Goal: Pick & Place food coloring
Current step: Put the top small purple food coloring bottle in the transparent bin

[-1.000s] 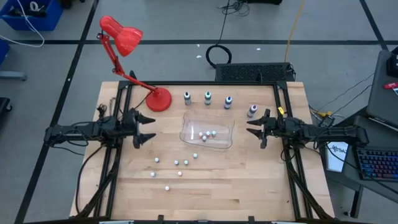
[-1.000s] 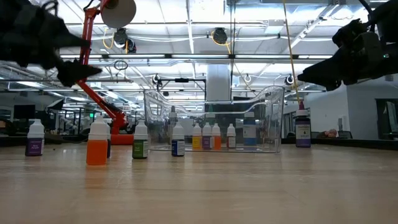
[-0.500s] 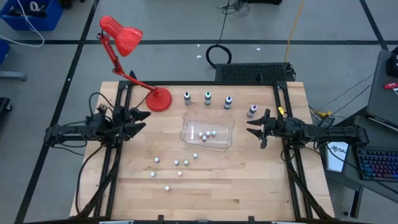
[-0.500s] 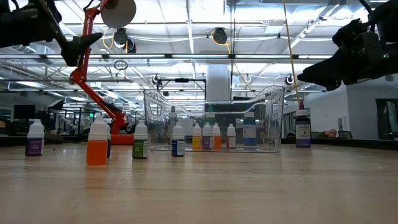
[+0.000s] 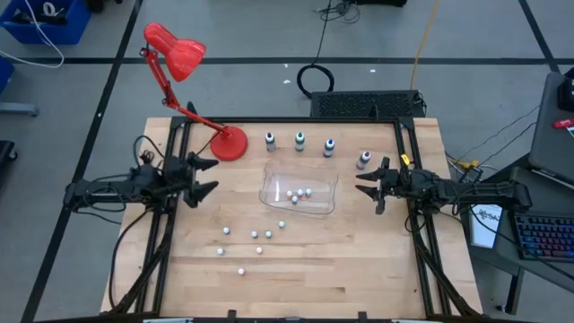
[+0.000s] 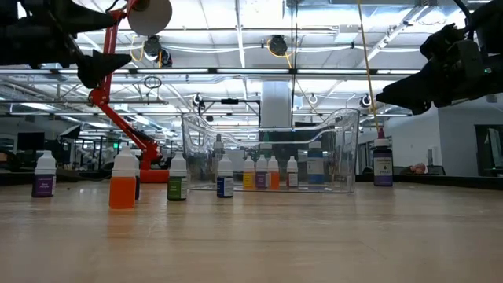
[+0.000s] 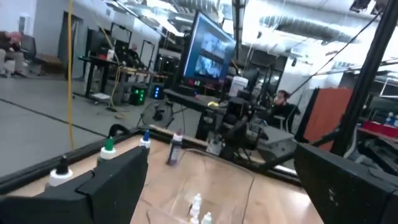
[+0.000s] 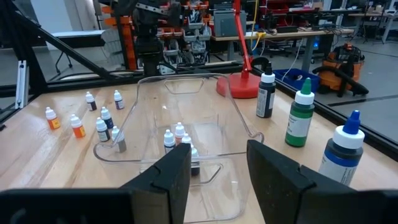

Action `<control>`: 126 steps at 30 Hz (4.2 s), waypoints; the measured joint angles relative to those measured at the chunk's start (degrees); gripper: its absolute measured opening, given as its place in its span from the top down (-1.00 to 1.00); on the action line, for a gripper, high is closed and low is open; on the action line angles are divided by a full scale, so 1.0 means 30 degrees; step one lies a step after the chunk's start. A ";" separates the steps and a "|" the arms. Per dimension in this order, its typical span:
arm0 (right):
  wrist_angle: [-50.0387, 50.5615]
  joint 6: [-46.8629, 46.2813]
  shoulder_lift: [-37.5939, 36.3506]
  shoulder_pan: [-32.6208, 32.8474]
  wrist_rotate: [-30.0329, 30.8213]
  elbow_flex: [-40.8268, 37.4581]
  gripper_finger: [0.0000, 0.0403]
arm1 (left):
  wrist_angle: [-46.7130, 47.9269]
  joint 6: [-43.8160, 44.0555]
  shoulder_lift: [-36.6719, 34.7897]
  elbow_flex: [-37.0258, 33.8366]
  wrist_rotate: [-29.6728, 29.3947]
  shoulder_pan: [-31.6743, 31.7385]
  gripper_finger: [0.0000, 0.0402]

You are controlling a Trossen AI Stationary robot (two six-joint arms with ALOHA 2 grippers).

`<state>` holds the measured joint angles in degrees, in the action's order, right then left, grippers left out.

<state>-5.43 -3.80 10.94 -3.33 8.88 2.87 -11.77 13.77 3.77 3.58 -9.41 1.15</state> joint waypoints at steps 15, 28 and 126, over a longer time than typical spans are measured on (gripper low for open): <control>0.0007 0.0004 0.0004 0.0000 0.0000 0.0000 0.29 | 0.2459 -0.0059 0.0000 0.0004 -0.0392 0.0000 -0.99; 0.0015 -0.0001 0.0003 0.0000 0.0000 0.0000 0.29 | 0.1535 -0.1176 0.5005 0.1977 0.0947 -0.0049 -0.71; -0.0057 -0.0004 -0.0006 -0.0002 -0.0002 0.0000 0.29 | 2.0394 1.9159 3.5133 2.6771 0.6796 -0.3014 -0.27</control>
<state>-5.60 -3.81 10.92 -3.34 8.88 2.87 49.42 71.24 109.17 83.90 10.98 -7.89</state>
